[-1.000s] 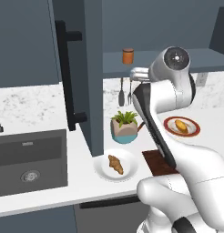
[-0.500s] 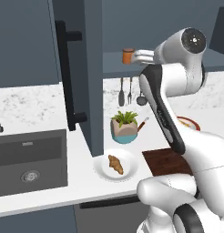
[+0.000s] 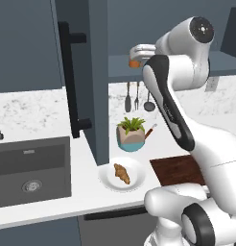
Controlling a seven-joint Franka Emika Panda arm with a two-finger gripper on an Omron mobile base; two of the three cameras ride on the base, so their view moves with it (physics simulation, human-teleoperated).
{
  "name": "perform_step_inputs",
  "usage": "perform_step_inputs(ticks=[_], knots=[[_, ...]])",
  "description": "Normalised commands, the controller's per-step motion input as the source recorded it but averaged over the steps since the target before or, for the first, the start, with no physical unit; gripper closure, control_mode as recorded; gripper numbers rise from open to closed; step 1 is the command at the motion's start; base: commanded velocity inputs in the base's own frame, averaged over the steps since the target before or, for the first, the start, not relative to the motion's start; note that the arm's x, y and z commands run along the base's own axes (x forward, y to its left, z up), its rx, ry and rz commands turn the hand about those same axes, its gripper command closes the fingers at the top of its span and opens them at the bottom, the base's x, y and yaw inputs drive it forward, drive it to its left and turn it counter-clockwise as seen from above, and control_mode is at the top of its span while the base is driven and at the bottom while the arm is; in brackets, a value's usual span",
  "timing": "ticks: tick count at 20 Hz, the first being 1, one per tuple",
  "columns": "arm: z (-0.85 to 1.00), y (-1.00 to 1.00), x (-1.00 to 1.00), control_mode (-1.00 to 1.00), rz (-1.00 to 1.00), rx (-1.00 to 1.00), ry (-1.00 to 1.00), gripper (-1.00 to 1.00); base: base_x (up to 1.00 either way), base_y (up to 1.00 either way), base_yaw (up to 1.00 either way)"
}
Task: From the different types of pastries on the counter, select a croissant and place it on the cutting board. Then retrieve a jar of jam from the cabinet and place it alongside the croissant on the cutting board.
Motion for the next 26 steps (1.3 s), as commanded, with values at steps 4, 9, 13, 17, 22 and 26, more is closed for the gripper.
perform_step_inputs(ticks=[4, 9, 13, 17, 22, 26], knots=[[-0.03, 0.03, 0.32, -1.00, 0.00, -0.13, -0.06, -1.00, 0.00, 0.00, 0.00], [-0.02, -0.10, 0.29, -1.00, 0.02, -0.04, -0.02, -1.00, 0.00, 0.00, 0.00], [-0.05, -0.10, 0.39, -1.00, 0.02, 0.00, 0.07, -1.00, 0.00, 0.00, 0.00], [-0.04, -0.12, 0.50, -1.00, 0.00, 0.00, 0.11, -1.00, 0.00, 0.00, 0.00], [-0.07, -0.05, 0.56, -1.00, 0.00, 0.00, 0.08, -1.00, 0.00, 0.00, 0.00], [-0.06, 0.00, 0.37, -1.00, 0.00, 0.00, 0.00, -1.00, 0.00, 0.00, 0.00]])
